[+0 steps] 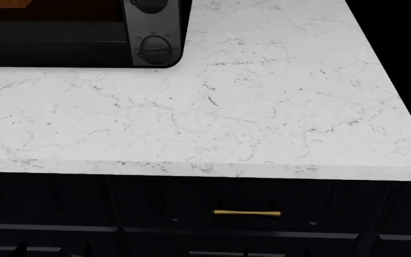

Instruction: Turn on the toaster oven by setting the timer.

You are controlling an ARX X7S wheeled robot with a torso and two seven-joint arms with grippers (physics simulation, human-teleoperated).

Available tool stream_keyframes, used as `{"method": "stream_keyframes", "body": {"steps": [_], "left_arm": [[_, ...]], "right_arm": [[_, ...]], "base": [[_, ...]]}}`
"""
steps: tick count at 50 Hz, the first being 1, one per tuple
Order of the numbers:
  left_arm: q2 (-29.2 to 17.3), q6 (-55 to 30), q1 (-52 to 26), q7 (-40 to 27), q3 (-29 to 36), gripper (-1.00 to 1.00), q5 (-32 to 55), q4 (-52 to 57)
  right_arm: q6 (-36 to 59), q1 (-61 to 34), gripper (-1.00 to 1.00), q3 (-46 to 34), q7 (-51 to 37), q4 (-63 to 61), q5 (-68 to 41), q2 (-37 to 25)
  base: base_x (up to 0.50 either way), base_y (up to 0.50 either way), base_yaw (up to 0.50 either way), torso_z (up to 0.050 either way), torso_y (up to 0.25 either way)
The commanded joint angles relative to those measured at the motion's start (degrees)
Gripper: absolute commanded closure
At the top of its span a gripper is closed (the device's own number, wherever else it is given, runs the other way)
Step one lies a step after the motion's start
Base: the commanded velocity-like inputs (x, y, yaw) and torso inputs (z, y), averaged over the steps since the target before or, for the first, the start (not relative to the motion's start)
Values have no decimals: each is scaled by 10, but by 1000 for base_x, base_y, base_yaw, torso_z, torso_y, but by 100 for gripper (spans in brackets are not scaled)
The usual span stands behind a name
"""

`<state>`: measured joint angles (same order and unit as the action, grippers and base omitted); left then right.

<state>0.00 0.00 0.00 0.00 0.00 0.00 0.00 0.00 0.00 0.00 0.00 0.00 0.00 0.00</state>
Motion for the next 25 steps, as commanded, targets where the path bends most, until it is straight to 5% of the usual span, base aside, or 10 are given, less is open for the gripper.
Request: {"method": "stream_keyframes", "body": {"steps": [1,11,25], "left_arm": [[-6,0,0,-6,6,-100,6,0],[-21,-23,1,-12,15,-100,59,48],[-41,-33,9,-34,40,-100,53,88]], "right_arm": [[-6,-2,-100,-13,-13,8,-10,-10],[0,-3,-100,-36,-38,-4,-14,-27],[20,0,-100,-52,-54,-41,-21,-41]], "base": [[0,0,0,0,0],[0,0,0,0,0],[0,0,0,50,24]]}}
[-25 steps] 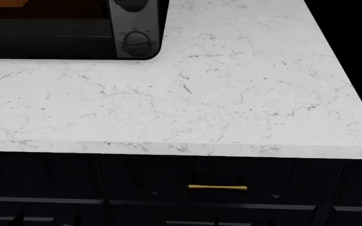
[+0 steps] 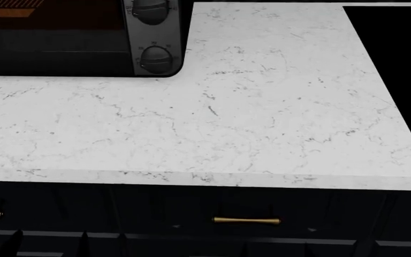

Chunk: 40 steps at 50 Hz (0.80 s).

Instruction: Turn on the toaster oven by setting the timer.

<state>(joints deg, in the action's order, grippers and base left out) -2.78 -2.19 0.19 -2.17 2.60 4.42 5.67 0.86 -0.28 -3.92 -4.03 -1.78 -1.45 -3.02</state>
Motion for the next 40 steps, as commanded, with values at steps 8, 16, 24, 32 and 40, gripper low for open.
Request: {"method": "stream_keyframes", "body": {"steps": [8,16,24,32,40], "left_arm": [[-18,-22,11,-16,16,-100,29,49],[-28,-30,14,-24,24,-100,28,62],[-38,-44,14,-25,26,-100,44,91],[-31,-540,-237,-15,-80,-100,136,379],[-43,-536,-276,-17,-69,-100,133,346]], "right_arm": [[15,2,-100,-21,-20,-31,-10,-17],[29,1,-100,-29,-27,-48,-12,-23],[58,-4,-100,-35,-35,-83,-15,-31],[385,-146,-100,6,-26,-347,-47,-91],[418,-186,-100,5,-18,-342,-51,-108]], "base": [[0,0,0,50,20],[0,0,0,50,21],[0,0,0,50,20],[1,0,0,0,0],[0,0,0,0,0]]}}
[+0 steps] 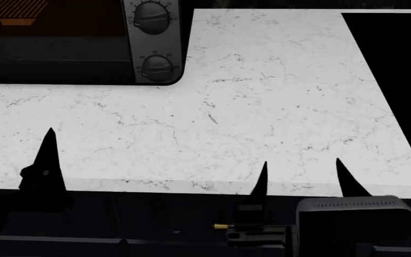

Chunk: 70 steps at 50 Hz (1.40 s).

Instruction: Turn on the toaster oven by setting the timer.

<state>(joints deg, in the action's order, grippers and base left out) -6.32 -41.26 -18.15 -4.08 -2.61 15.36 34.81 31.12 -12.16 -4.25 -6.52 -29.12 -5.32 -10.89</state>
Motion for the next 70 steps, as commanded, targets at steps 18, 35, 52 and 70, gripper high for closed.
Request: {"method": "stream_keyframes", "body": {"steps": [18,35,52,70], "left_arm": [[-20,-171,-181,12,-12,-100,43,-28],[-23,-123,-242,18,9,-100,28,-154],[-30,-133,-231,12,8,-100,41,-127],[-33,-126,-226,8,13,-100,46,-130]], "right_arm": [[189,-239,-100,1,46,16,-25,-74],[163,-326,-100,-15,67,125,-24,-81],[169,-324,-100,-31,70,124,-25,-84],[157,-314,-100,-32,69,130,-28,-84]], "base": [[0,0,0,0,0],[0,0,0,0,0],[0,398,0,0,0],[0,500,0,0,0]]}}
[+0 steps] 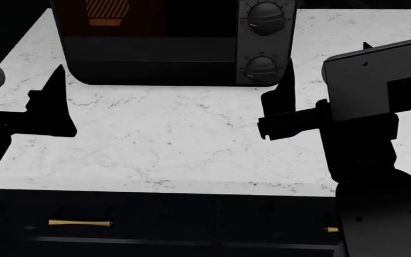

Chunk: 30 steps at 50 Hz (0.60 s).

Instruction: Turn on the toaster oven by setting the timer.

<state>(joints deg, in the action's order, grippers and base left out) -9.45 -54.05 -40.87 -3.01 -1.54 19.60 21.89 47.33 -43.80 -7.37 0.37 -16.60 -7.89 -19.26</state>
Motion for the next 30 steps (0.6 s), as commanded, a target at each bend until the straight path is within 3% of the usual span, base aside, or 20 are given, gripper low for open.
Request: {"method": "stream_keyframes", "body": {"steps": [1,6,13,30], "left_arm": [[-2,2,2,-3,3,-100,4,-1],[-3,6,4,-4,7,-100,4,-2],[-6,6,6,-6,10,-100,6,1],[-8,4,2,-11,11,-100,14,3]], "right_arm": [[-5,3,-100,-1,0,4,-3,0],[-8,7,-100,13,-3,1,-11,3],[-3,10,-100,13,-8,-3,-10,3],[0,4,-100,8,-9,-3,-10,-1]], "base": [[0,500,0,0,0],[0,454,0,0,0],[0,0,0,0,0],[383,0,0,0,0]]}}
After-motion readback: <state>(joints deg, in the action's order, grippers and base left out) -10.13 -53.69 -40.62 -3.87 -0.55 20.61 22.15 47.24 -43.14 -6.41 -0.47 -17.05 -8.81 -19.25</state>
